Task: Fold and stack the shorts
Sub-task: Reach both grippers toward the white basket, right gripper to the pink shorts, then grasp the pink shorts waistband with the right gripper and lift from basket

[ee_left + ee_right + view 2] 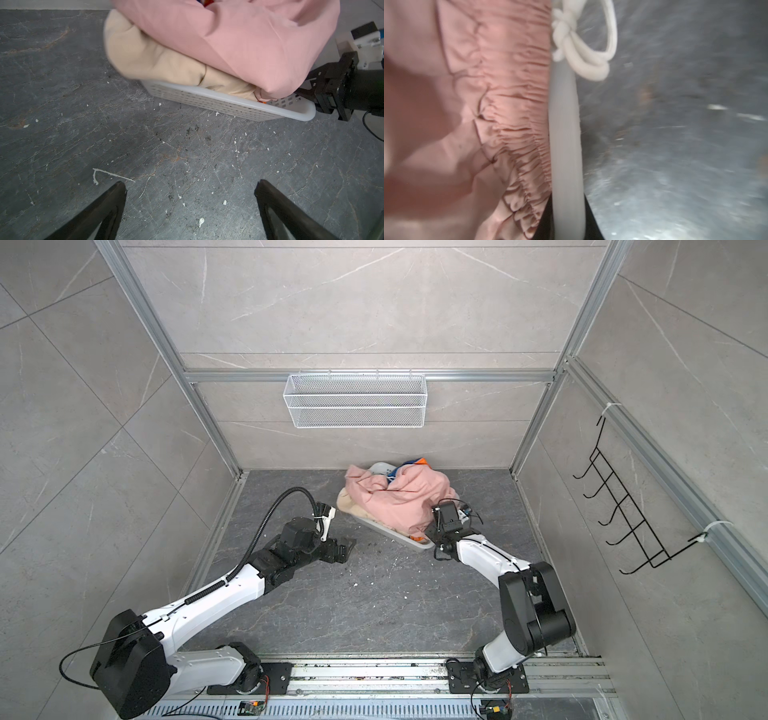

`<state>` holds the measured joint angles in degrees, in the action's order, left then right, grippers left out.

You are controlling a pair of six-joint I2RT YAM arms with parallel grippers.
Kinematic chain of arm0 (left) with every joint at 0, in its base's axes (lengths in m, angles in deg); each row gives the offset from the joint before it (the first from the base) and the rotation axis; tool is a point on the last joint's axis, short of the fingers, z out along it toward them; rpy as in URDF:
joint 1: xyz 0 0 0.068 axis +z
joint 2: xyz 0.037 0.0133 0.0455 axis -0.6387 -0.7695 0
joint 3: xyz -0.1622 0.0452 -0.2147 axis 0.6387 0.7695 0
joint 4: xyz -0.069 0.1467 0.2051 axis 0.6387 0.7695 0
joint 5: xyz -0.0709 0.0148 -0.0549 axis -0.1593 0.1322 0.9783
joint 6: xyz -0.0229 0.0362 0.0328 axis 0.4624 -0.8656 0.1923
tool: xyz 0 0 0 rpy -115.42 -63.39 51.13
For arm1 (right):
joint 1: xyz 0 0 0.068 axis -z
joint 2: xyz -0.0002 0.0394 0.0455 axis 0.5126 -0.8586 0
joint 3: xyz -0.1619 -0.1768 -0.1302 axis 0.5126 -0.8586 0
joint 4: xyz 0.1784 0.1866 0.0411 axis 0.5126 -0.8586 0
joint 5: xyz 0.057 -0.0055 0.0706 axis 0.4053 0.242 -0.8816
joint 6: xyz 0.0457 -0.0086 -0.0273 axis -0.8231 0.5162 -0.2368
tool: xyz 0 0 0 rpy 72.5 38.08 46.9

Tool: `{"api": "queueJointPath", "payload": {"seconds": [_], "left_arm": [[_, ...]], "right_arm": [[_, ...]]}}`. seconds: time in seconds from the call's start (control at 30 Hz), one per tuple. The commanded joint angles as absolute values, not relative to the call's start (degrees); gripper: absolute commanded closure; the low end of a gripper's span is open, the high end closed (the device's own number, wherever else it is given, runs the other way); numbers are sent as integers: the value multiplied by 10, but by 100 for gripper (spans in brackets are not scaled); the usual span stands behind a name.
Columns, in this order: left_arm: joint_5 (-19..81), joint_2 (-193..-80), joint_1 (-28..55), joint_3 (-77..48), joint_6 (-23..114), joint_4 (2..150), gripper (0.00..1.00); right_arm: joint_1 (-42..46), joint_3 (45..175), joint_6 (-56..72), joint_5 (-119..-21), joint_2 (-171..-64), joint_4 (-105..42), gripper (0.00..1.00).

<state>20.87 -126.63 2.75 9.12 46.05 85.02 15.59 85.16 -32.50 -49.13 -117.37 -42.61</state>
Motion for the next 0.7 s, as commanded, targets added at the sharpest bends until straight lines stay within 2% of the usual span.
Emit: {"api": "queueJointPath", "payload": {"seconds": [0.0, 0.13, 0.3, 0.63, 0.67], "left_arm": [[235, -1282, 19, 54, 478, 836, 0], [236, -1299, 3, 36, 482, 836, 0], [220, -1311, -28, 25, 477, 836, 0], [202, -1351, -65, -22, 445, 869, 0], [200, -1355, -68, -27, 439, 872, 0]], "right_arm": [[204, 806, -438, -389, -1125, -501, 98], [242, 789, -503, -337, -1086, -534, 97], [298, 821, -540, -305, -1099, -607, 96], [392, 861, -440, -348, -1133, -591, 94], [395, 865, -425, -357, -1132, -591, 91]]}}
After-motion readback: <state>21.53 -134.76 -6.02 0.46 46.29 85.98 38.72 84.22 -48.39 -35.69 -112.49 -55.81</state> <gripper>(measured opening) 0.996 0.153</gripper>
